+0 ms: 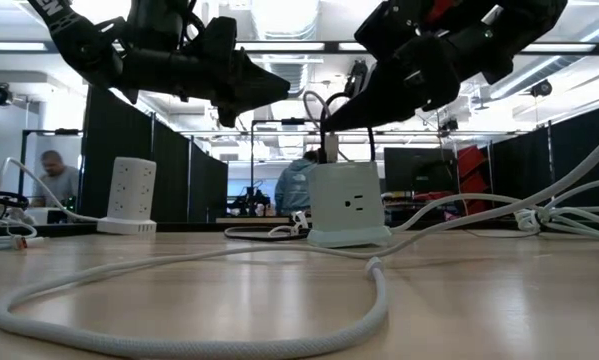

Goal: Insert USB
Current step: Insert the purple charger cable into the green charger adapter

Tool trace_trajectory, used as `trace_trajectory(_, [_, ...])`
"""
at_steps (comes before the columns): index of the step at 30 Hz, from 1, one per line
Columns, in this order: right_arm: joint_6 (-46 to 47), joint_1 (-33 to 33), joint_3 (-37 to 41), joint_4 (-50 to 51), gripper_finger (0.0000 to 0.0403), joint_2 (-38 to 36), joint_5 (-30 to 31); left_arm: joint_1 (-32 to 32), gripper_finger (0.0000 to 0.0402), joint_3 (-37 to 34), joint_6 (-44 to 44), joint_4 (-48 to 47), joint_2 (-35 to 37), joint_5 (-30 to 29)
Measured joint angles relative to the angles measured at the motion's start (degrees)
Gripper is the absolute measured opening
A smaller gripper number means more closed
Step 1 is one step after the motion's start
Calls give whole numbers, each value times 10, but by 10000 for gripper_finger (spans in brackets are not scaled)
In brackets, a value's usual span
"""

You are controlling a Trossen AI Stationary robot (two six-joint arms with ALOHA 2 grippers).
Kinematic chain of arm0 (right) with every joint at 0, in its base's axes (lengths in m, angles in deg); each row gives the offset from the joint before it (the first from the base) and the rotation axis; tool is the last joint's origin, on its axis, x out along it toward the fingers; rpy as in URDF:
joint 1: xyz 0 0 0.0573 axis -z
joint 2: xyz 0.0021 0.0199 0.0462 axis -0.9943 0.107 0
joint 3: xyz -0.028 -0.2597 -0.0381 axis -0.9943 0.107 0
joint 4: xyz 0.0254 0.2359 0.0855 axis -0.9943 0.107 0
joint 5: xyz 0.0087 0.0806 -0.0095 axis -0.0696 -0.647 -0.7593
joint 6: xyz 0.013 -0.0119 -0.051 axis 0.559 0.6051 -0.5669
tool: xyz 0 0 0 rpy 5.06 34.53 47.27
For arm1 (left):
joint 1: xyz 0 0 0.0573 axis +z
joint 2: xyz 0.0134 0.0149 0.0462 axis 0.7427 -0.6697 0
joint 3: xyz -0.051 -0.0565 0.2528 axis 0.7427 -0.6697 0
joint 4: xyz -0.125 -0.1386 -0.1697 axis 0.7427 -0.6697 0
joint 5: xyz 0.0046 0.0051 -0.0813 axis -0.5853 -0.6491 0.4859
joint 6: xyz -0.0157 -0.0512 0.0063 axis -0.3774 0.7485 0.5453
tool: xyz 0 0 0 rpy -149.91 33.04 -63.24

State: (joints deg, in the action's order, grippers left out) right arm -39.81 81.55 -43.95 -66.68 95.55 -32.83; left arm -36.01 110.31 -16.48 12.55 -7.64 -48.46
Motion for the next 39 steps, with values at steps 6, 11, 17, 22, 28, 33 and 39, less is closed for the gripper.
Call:
trace_trajectory(6, [-1,3,0,-16,0,17,-2,0,103,0,0,0,0,0])
trace_trajectory(11, [4,4,0,-20,0,17,-6,0,103,0,0,0,0,0])
trace_trajectory(17, [11,5,1,-27,0,17,-12,0,103,0,0,0,0,0])
trace_trajectory(22, [14,6,1,-30,0,19,-15,0,103,0,0,0,0,0])
trace_trajectory(28, [14,11,1,-20,0,22,-16,0,103,0,0,-1,0,0])
trace_trajectory(33, [10,19,0,-15,0,22,-16,0,103,0,0,-1,0,0])
trace_trajectory(39, [7,28,0,-12,0,20,-11,0,103,0,-5,-1,-2,0])
